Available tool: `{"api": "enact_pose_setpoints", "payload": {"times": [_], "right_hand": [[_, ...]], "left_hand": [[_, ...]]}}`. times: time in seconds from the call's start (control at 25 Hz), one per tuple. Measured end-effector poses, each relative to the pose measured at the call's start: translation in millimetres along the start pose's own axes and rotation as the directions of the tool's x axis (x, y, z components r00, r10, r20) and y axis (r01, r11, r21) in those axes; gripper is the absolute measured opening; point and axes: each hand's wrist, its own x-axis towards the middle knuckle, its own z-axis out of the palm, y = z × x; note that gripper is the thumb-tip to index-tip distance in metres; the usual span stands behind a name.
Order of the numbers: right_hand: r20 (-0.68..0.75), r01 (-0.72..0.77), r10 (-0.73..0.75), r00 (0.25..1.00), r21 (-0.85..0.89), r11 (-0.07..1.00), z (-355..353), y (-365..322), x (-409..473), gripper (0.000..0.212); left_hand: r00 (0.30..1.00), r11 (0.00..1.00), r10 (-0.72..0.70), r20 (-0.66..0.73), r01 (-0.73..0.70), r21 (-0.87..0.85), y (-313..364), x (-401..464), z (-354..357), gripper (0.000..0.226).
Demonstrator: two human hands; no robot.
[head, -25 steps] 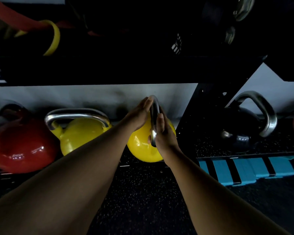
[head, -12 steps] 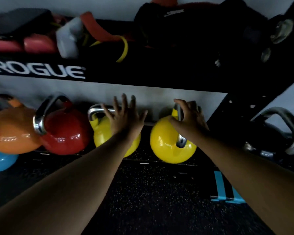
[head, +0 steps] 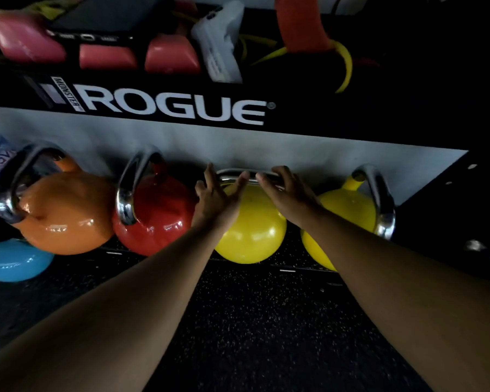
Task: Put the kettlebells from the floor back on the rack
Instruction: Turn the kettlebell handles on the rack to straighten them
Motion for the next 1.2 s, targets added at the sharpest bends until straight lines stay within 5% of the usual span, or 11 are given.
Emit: {"api": "enact_pose_setpoints", "payload": {"times": [0.16,0.4,0.6,0.84,1.2], "right_hand": [[-0.112,-0.047,0.056,0.992,0.082,0.996,-1.7,-7.0,2.1,0.045],[-0.249,-0.173,0.189,0.95,0.085,0.981,26.6,-10.0,-15.4,0.069],[-0.079,-0.08,0.142,0.987,0.526,0.847,14.5,-8.1,-15.0,0.036],[-0.187,0.017,0.15,0.971,0.679,0.734,48.3,-9.3,-34.1,0.033],[-0.187,-0.005,0.248,0.951,0.789,0.615,70.5,-24.3,-22.0,0.051]], "left_hand": [[0.998,0.996,0.021,0.052,-0.016,-0.091,-2.1,0.2,5.6,0.086],[0.963,0.952,0.117,0.244,-0.038,-0.305,0.6,39.9,-10.6,0.075],[0.984,0.926,-0.027,0.173,0.09,-0.365,14.6,37.6,14.8,0.082],[0.95,0.938,0.155,0.271,-0.056,-0.342,10.3,45.7,19.8,0.075],[0.913,0.887,0.191,0.359,-0.003,-0.463,17.2,64.7,23.4,0.07]]}}
